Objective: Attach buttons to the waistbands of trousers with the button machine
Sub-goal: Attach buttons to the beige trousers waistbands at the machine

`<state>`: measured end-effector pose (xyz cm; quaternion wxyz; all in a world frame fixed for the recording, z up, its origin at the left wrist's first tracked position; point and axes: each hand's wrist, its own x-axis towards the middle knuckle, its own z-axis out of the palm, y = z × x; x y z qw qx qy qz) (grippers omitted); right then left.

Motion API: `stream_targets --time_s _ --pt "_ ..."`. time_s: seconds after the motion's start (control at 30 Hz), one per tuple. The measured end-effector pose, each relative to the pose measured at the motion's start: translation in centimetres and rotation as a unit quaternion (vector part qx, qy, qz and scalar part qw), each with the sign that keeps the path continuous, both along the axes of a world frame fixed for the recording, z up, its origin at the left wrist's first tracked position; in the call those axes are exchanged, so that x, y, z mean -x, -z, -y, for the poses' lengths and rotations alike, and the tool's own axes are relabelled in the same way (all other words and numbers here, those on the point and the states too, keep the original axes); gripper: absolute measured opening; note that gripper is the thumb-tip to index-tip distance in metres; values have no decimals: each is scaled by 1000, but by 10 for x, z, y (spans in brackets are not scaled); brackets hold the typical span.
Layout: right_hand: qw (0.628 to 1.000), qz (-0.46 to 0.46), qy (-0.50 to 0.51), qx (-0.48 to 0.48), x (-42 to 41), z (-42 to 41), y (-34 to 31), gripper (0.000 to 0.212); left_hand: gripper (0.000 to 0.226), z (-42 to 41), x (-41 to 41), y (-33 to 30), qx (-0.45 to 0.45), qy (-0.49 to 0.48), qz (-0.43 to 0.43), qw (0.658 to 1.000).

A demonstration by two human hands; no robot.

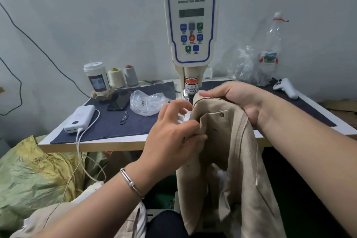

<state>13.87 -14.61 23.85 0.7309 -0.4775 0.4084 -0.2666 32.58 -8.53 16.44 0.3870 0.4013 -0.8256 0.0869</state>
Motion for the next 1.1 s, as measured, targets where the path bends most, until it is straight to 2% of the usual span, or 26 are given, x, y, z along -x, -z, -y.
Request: stream_targets --time_s 0.07,0.1,0.13,0.17,0.2,0.3,0.4,0.5,0.6,0.7,0.8,0.87,0.97,1.1 --pt "1000 -9 20 8 1 9 4 14 31 5 -8 -5 -107 43 -90 989" --pt "999 -23 36 21 1 14 7 11 32 7 -14 -11 -185 85 -169 964" --pt "997 -42 52 39 0 19 12 7 31 10 -21 -18 -262 133 -253 922" --pt "994 -64 64 62 -2 23 18 8 25 14 -28 -23 -323 170 -315 876" --pt "990 -88 70 85 -5 27 25 8 17 19 -33 -28 -356 181 -343 850" --pt "963 -169 89 188 -11 37 45 9 24 35 -43 -32 -351 129 -327 868" --pt "916 -269 126 268 2 54 66 11 24 54 -58 -30 -309 74 -361 877" --pt "844 -394 203 302 37 80 92 14 26 76 -80 -26 -244 6 -405 881" --pt "756 -499 265 329 70 101 112 19 25 106 -99 -12 -186 -69 -398 895" --pt "723 -510 283 370 88 121 129 17 24 137 -103 13 -173 -121 -349 913" --pt "683 -578 229 383 89 148 136 24 29 164 -100 40 -188 -183 -270 926" --pt "677 -597 188 388 85 165 135 30 32 178 -100 58 -209 -207 -247 923" --pt "699 -603 154 351 79 182 133 44 32 189 -97 78 -242 -230 -216 917" --pt "697 -631 145 307 72 197 131 17 35 193 -93 91 -243 -245 -177 922"
